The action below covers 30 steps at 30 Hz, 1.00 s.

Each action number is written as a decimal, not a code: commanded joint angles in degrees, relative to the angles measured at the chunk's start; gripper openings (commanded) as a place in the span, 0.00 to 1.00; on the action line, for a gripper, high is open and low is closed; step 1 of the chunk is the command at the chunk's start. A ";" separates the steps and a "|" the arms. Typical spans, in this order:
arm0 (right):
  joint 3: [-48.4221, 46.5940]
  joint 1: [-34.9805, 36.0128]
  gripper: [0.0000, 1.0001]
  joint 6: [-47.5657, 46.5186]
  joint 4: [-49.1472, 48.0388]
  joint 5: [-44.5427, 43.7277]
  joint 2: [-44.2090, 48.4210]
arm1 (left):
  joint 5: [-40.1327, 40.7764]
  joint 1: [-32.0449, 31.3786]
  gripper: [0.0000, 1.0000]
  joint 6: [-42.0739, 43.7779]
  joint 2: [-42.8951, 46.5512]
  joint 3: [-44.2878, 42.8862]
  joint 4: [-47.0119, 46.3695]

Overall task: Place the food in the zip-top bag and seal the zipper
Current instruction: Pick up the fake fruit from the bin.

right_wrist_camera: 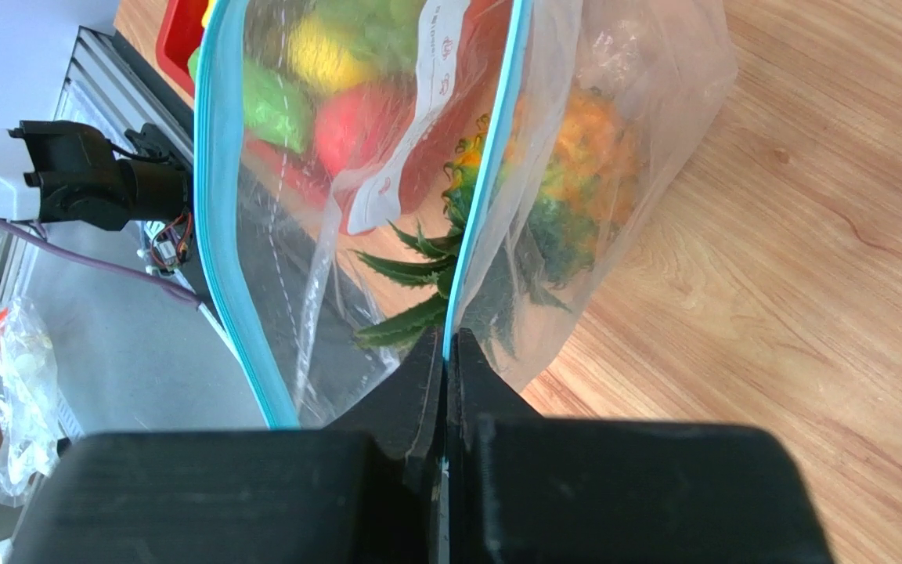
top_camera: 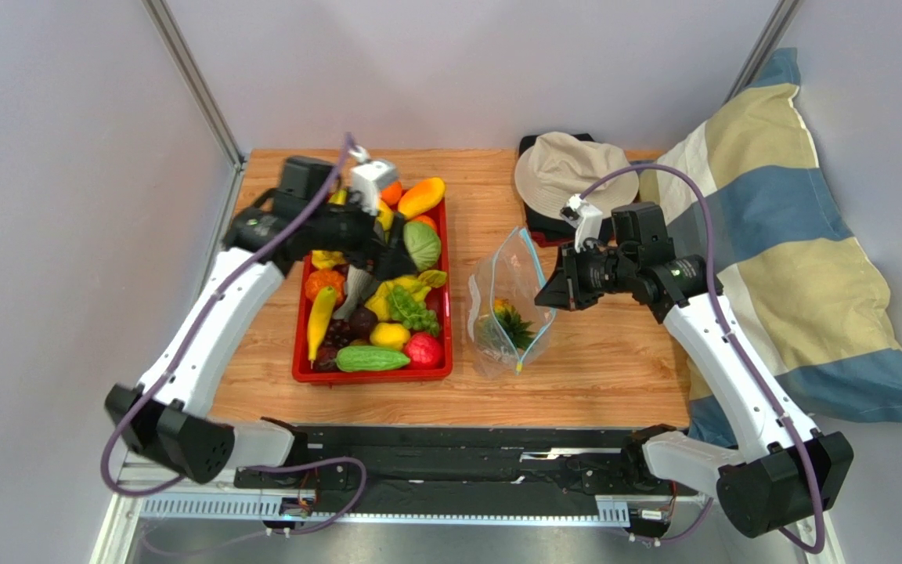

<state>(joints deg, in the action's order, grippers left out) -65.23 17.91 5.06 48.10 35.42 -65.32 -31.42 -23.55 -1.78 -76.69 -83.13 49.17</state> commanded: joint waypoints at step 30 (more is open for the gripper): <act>-9.39 0.11 0.00 -2.07 -2.04 3.69 -7.54 | -6.81 25.29 0.81 69.09 7.96 9.48 15.34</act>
<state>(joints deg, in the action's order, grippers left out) -71.79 17.91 4.40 48.12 38.04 -72.55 -28.29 -2.81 61.54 -65.91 -68.38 62.22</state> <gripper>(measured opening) 0.009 0.796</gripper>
